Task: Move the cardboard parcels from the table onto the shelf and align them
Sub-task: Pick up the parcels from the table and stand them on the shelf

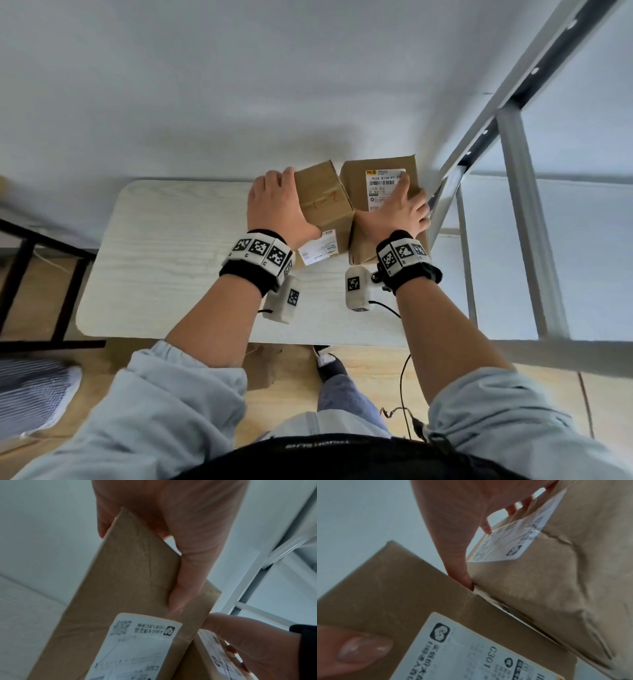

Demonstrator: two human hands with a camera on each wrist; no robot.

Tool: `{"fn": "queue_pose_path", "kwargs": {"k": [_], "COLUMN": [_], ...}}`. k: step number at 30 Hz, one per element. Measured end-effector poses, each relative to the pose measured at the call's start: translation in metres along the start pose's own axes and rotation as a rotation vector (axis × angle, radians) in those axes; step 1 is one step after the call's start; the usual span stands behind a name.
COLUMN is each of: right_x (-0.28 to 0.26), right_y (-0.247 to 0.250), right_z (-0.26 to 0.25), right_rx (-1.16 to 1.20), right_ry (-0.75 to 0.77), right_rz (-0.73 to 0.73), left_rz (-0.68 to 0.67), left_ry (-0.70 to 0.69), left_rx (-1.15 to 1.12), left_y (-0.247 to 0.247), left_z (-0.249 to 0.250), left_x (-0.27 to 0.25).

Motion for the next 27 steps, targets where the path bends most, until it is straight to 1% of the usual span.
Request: {"fn": "queue_pose_path", "kwargs": {"k": [4, 8, 12, 16, 19, 22, 27], "right_x": [-0.057, -0.133, -0.214, -0.277, -0.306, -0.326, -0.344], "right_y": [0.012, 0.024, 0.030, 0.039, 0.052, 0.069, 0.113], "right_z": [0.013, 0.039, 0.073, 0.111, 0.146, 0.189, 0.265], "right_rx": [0.021, 0.036, 0.045, 0.028, 0.020, 0.040, 0.101], "right_ry": [0.024, 0.011, -0.012, -0.036, -0.087, -0.154, -0.250], "right_rz": [0.082, 0.096, 0.168, 0.179, 0.196, 0.234, 0.297], "left_rz": [0.034, 0.063, 0.023, -0.025, -0.061, -0.088, -0.106], "left_ry": [-0.035, -0.091, -0.151, -0.171, -0.198, -0.262, -0.402], "left_rx": [-0.020, -0.043, -0.051, -0.046, -0.049, -0.062, -0.032], "left_y": [0.016, 0.030, 0.038, 0.038, 0.032, 0.023, 0.015], "left_z": [-0.010, -0.025, -0.034, -0.031, -0.014, 0.015, 0.093], "left_x": [-0.051, -0.118, -0.187, -0.242, -0.276, -0.304, -0.336]}}
Point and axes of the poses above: each hand's wrist, its own x-axis towards the middle knuckle, its own y-axis out of the back of the hand, z = x × y, the point moved 1 cm from there along x, towards the middle knuckle, and after that the axes turned 6 degrees about -y, right-handed, at the moved point
